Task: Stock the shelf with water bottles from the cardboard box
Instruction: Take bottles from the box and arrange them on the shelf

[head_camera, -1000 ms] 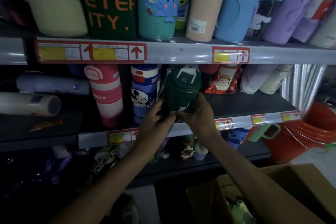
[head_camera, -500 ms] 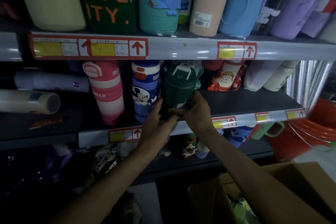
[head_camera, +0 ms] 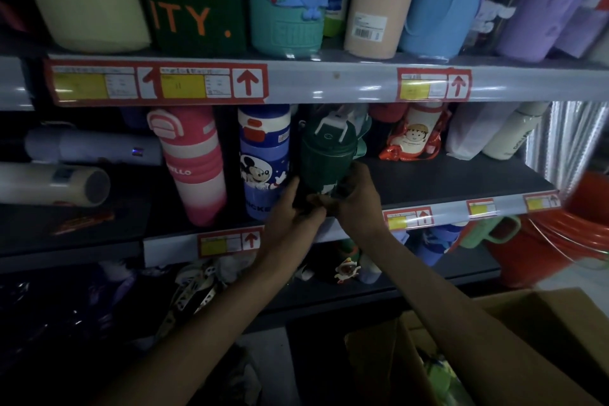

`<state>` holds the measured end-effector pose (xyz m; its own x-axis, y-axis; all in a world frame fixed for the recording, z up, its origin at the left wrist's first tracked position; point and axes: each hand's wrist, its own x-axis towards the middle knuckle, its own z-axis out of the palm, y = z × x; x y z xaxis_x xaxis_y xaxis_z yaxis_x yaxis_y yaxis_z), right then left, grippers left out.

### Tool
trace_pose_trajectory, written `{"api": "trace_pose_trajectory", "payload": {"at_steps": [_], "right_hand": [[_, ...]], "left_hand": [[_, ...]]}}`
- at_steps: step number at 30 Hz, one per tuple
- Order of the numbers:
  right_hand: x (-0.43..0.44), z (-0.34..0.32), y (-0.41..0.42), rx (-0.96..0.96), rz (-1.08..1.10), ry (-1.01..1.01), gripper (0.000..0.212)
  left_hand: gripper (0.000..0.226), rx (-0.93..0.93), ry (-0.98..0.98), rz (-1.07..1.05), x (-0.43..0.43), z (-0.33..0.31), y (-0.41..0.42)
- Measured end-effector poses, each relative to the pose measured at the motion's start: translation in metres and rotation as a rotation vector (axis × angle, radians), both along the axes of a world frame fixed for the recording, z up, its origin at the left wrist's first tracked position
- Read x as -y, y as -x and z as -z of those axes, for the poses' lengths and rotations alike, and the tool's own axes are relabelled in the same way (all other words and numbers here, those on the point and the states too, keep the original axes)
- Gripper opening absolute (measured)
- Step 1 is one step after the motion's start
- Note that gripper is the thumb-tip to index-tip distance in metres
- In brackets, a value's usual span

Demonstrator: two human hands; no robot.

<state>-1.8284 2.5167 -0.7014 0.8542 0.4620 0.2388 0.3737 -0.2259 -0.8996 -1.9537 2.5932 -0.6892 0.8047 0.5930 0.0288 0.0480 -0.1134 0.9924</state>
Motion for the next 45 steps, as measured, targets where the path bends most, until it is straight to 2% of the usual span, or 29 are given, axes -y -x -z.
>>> {"api": "trace_pose_trajectory", "payload": {"at_steps": [3, 8, 14, 19, 23, 28, 32, 34, 38, 45], "right_hand": [[0.0, 0.003, 0.001, -0.019, 0.006, 0.013, 0.068], [0.001, 0.0, 0.0, 0.01, -0.021, 0.099, 0.066], [0.02, -0.008, 0.003, 0.026, -0.089, 0.208, 0.07], [0.046, -0.015, 0.002, 0.098, -0.109, 0.335, 0.069], [0.07, -0.025, 0.008, 0.187, -0.116, 0.477, 0.085], [0.116, -0.036, 0.017, 0.226, -0.127, 0.562, 0.09], [0.167, -0.041, 0.019, 0.254, -0.11, 0.592, 0.101], [0.199, -0.049, 0.025, 0.25, -0.067, 0.704, 0.111], [0.26, -0.063, 0.035, 0.197, -0.001, 0.897, 0.131], [0.361, -0.059, 0.036, 0.156, 0.11, 1.019, 0.123]], "left_hand": [[0.06, 0.006, 0.004, -0.013, -0.002, 0.004, -0.001], [0.056, -0.043, 0.009, -0.003, -0.003, 0.001, 0.004], [0.065, -0.088, 0.018, -0.005, -0.001, -0.004, 0.014], [0.066, -0.109, -0.067, 0.072, 0.006, -0.008, 0.024], [0.069, -0.15, -0.265, 0.133, 0.014, -0.007, 0.034], [0.073, -0.203, -0.618, 0.188, 0.032, -0.006, 0.041], [0.07, -0.134, -0.921, 0.285, 0.055, -0.008, 0.038], [0.07, -0.131, -0.993, 0.355, 0.07, -0.01, 0.032], [0.078, -0.243, -1.14, 0.489, 0.103, -0.006, 0.017], [0.086, -0.332, -1.314, 0.742, 0.179, 0.003, -0.013]]}}
